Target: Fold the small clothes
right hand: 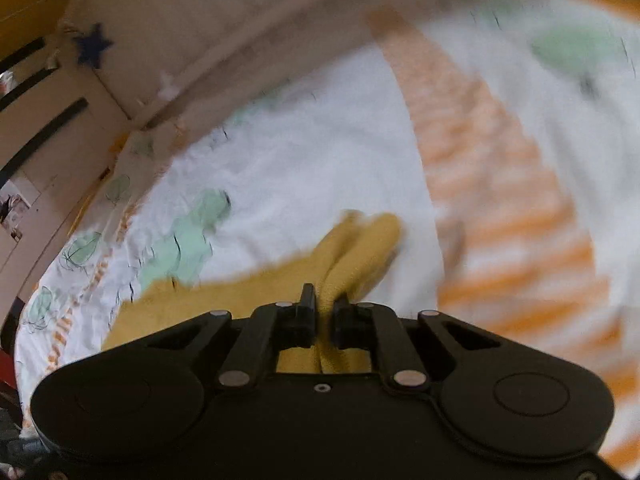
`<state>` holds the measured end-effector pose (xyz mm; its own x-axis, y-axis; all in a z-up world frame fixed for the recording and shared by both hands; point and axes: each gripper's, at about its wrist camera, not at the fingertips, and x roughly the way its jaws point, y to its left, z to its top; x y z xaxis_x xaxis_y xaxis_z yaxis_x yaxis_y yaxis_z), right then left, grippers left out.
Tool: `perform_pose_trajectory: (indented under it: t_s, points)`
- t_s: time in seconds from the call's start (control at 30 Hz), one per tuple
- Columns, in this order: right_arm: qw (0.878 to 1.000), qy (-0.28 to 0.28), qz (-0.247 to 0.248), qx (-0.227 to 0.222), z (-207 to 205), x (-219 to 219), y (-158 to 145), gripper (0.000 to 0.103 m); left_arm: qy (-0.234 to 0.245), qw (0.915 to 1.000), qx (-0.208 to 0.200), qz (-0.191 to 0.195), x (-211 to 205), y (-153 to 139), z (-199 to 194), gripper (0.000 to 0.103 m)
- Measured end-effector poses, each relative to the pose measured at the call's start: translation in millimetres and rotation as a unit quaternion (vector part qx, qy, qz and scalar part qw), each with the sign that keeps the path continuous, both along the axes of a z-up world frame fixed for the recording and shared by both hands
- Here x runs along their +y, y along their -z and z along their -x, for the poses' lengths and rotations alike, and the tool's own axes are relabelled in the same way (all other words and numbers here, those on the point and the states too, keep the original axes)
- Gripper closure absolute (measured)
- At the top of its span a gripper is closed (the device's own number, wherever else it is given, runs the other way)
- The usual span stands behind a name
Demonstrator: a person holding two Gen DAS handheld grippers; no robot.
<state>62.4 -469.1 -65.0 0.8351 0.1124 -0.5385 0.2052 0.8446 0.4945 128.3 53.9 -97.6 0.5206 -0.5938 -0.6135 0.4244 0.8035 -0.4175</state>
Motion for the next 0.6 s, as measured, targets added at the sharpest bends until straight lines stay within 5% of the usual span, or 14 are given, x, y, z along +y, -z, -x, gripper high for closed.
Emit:
perform_pose_trajectory:
  t_s: [0.1, 0.27, 0.37, 0.43, 0.47, 0.6]
  points:
    - [1.000, 0.004, 0.017, 0.013, -28, -14, -4, 0.089, 0.008, 0.9997, -0.016, -0.016, -6, 0, 5, 0.036]
    - [0.996, 0.008, 0.041, 0.079, -60, -12, 29, 0.086, 0.011, 0.9996, -0.019, -0.018, -6, -1, 8, 0.034]
    - [0.997, 0.042, 0.013, 0.059, -48, -16, 36, 0.069, 0.006, 0.9999, -0.013, -0.005, -1, -2, 7, 0.034]
    - [0.997, 0.063, -0.029, 0.032, -28, -21, 36, 0.041, 0.000, 0.9999, -0.005, 0.009, 3, -4, 6, 0.033]
    - [0.997, 0.066, -0.041, 0.026, -20, -23, 34, 0.035, -0.003, 0.9998, 0.000, 0.018, 5, -3, 5, 0.033]
    - [0.996, 0.046, -0.066, 0.026, 35, -20, 35, 0.033, -0.018, 0.9983, 0.026, 0.050, 8, -2, -2, 0.032]
